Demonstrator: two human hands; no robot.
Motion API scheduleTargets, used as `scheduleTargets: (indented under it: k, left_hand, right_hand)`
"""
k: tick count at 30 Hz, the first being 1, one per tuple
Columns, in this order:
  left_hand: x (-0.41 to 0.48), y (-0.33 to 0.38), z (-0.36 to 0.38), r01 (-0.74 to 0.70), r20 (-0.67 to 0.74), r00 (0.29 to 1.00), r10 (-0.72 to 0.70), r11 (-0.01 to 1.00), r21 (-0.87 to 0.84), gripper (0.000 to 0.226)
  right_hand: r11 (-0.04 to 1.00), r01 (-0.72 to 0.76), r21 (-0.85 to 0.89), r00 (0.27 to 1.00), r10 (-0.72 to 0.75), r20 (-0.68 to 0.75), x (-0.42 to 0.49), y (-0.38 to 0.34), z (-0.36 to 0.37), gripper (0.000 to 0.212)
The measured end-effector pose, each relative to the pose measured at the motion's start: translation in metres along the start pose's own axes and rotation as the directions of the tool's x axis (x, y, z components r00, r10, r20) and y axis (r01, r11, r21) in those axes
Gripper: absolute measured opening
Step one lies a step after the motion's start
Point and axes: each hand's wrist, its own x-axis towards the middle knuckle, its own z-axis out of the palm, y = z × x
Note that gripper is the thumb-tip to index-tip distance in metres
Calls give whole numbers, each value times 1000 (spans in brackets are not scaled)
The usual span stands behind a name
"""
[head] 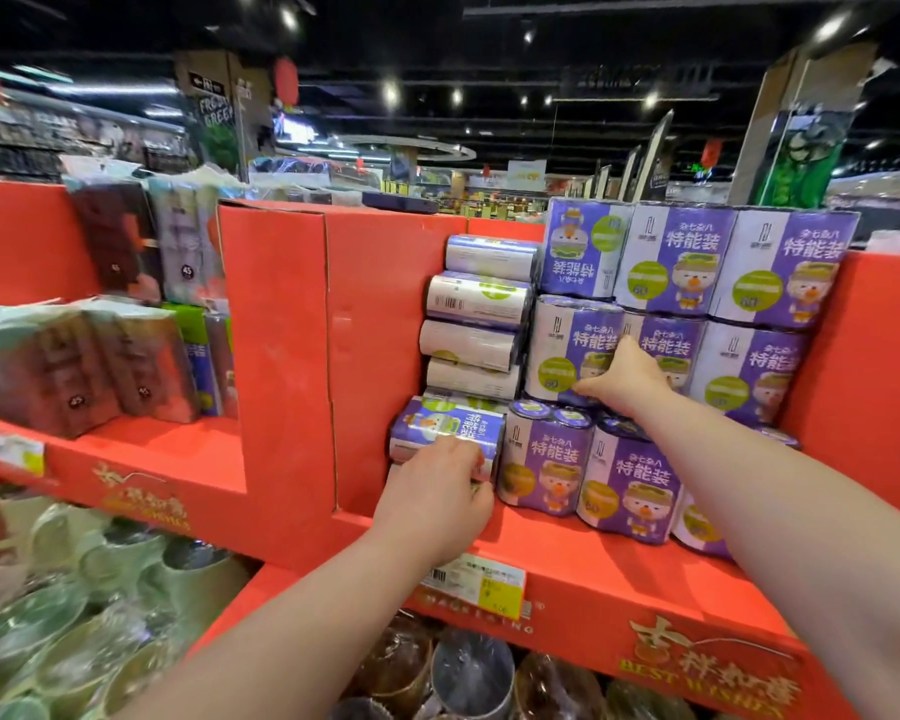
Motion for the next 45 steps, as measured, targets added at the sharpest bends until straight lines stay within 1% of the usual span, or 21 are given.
scheduleTargets:
  k: [6,10,13,14,16,20,23,24,26,28,31,34,37,39,41,45]
  left_hand:
    - [1,-1,1,-14,-26,1000,14,1000,-4,17]
    - [1,-1,2,-20,-45,999,20,1000,-13,20]
    - [0,0,2,-22,-66,998,22,1000,-7,21]
    - [-1,1,2,-19,-78,997,18,1000,-6,21]
    - [-2,2,0,-5,-97,995,4,1000,-9,21]
    - [-9,6,-1,16,-147,989,-8,998,55,22]
    - [-19,10,-2,66,-173,984,-44,990,121,24]
    - [-26,12,-3,59,-175,984,-33,987,147,26]
    - [-45,16,-5,-27,-183,981,60,984,176,33]
    - [-68,14,-4,-83,-172,979,111,983,161,41]
    - [-106,0,-3,-51,-90,993,70,979,198,43]
    - [-146,-16,-7,-11,-8,1000,14,962,271,43]
    - [-182,-27,-13,25,30,999,-37,944,328,49]
    - [-206,-32,-18,47,34,997,-64,932,360,49]
    - [-229,-39,-24,74,-1,997,-80,915,396,46]
    - [-277,-58,-43,141,-44,990,-134,916,375,50]
  right_hand:
    - [1000,8,-10,1000,-9,-28,-2,1,8,61]
    - [998,2,-64,1000,-3,-14,-11,5,12,56]
    - [999,9,-34,1000,-9,-8,-23,11,7,62]
    - [999,30,-42,999,-31,-12,-29,13,4,61]
    - [988,116,-106,993,-118,-12,-44,19,-2,53]
    - [915,290,-281,956,-287,51,-92,28,-13,40]
    - [836,423,-350,904,-413,108,-130,30,-14,29]
    - [803,473,-364,879,-459,131,-142,30,-13,28]
    - [731,567,-379,819,-549,167,-166,28,-12,28]
    - [671,643,-369,758,-627,182,-188,23,-9,29]
    - [619,731,-287,678,-707,201,-215,14,5,28]
    - [593,782,-192,623,-738,260,-240,7,28,26]
    - [568,810,-147,579,-730,363,-265,7,54,26]
    - [554,821,-139,556,-717,420,-284,7,68,28]
    - [537,834,-128,528,-708,468,-303,4,79,29]
    - [490,866,-104,466,-714,523,-348,-7,100,27]
